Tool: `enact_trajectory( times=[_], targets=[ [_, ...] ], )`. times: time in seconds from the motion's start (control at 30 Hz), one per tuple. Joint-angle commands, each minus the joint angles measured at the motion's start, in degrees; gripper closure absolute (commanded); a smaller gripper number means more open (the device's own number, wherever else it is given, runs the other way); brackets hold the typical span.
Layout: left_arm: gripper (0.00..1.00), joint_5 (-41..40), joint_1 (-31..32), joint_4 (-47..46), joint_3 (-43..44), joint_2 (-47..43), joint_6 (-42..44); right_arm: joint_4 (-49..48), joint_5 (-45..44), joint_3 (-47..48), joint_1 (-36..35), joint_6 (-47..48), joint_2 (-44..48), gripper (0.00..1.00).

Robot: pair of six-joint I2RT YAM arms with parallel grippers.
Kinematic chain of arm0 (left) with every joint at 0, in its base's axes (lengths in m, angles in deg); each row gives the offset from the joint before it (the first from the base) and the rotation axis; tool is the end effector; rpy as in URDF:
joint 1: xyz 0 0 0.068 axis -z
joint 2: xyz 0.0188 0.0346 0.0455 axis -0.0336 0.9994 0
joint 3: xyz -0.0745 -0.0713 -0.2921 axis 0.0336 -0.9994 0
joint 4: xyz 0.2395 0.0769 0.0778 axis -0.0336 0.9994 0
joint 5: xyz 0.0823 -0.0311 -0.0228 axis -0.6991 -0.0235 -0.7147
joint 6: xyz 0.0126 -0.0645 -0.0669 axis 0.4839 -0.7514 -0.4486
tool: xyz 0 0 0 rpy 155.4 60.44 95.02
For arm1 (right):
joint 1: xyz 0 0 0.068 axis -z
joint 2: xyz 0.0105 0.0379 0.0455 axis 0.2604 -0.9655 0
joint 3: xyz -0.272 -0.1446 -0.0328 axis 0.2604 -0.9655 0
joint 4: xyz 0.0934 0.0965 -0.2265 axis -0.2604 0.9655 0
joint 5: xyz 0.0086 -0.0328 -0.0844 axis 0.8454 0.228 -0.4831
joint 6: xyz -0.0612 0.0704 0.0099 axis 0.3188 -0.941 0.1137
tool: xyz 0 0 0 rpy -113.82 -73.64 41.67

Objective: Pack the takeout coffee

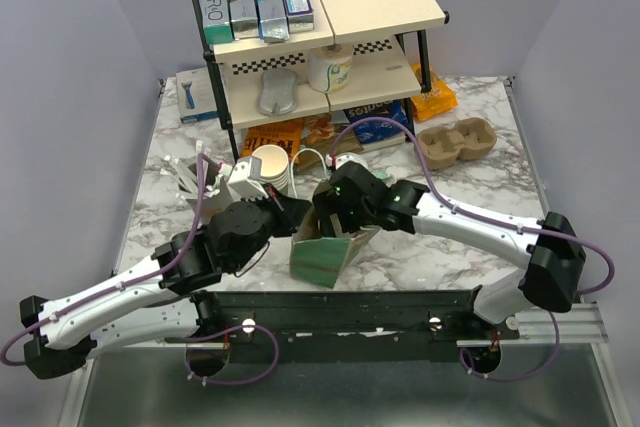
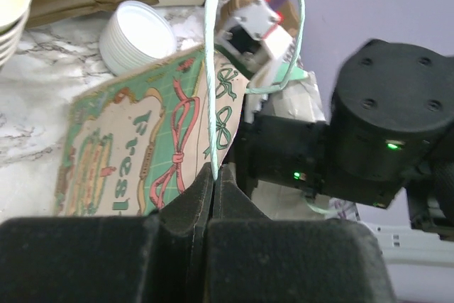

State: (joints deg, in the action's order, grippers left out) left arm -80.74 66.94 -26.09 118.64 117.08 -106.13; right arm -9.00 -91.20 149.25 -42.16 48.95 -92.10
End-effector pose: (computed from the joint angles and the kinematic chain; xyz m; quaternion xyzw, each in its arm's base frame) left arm 0.1132 -0.1405 0.3570 -0.0959 0.7840 -0.3963 0.4681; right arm 0.1982 0.2846 0.2633 -0.2234 0.9184 0.1606 0.2843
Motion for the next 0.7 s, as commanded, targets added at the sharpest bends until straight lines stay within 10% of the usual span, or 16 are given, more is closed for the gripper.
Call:
enact_trajectory(
  times=[0.0,0.67],
  targets=[
    [1.00,-4.78,0.20,2.76,0.44,0.71,-1.89,1.25,-2.50,0.36,0.48,0.35,2.89,0.00],
    [1.00,-4.52,-0.85,4.88,3.95,5.99,-1.36,-0.96,-5.22,1.42,0.48,-0.09,11.42,0.00]
  ],
)
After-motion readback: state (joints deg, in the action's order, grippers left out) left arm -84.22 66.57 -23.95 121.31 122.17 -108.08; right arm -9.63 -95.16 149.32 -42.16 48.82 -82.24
